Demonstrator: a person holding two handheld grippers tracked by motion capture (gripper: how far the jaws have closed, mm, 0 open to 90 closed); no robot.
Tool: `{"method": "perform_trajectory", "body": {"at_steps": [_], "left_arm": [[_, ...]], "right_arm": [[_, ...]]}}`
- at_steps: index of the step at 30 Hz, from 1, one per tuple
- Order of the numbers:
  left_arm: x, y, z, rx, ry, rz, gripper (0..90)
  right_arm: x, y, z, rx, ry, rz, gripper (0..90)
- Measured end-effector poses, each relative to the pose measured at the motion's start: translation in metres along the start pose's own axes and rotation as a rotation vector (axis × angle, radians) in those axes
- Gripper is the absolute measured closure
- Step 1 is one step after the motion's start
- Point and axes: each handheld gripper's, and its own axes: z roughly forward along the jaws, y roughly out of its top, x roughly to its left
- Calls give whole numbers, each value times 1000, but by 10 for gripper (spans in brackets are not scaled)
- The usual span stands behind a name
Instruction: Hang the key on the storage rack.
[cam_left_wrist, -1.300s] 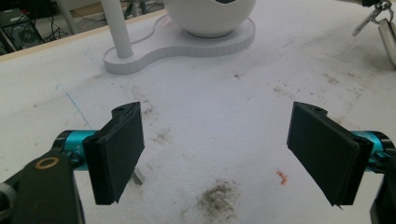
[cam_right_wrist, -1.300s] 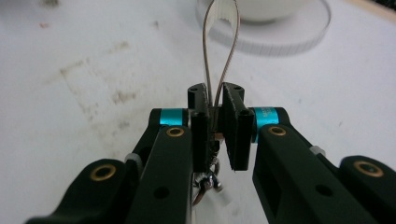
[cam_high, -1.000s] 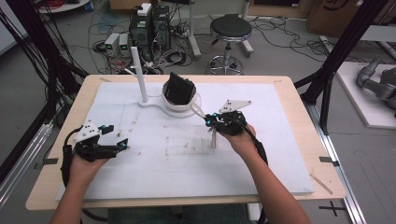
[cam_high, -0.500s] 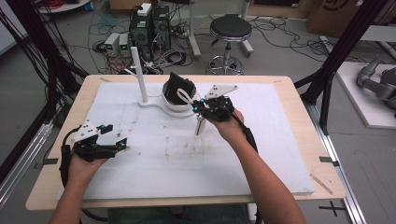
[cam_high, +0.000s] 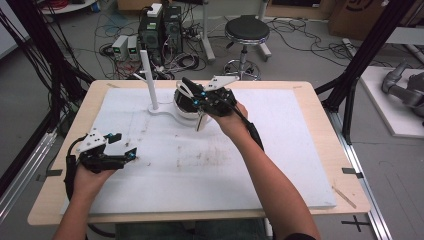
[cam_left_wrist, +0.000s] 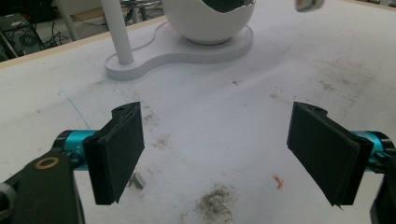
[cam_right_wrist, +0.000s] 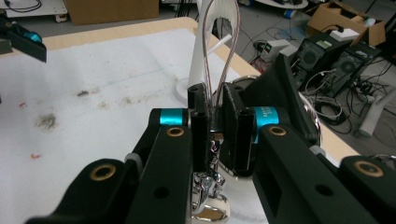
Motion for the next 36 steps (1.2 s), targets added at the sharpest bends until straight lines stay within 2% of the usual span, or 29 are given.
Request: {"method": "perform_trajectory", "body": {"at_steps": [9, 12, 25, 36], "left_arm": [[0, 0, 2, 2, -4, 3, 188], [0, 0, 2, 1, -4, 2, 189], [0, -1, 2, -1, -6, -1, 188], [1, -1, 1, -2, -4, -3, 189]], "right_arm": [[2, 24, 17, -3, -10, -36, 827], [5, 34, 23, -9, -10, -42, 828], [23, 76, 52, -7, -19, -127, 827], [30, 100, 69, 8, -19, -164, 827]]}}
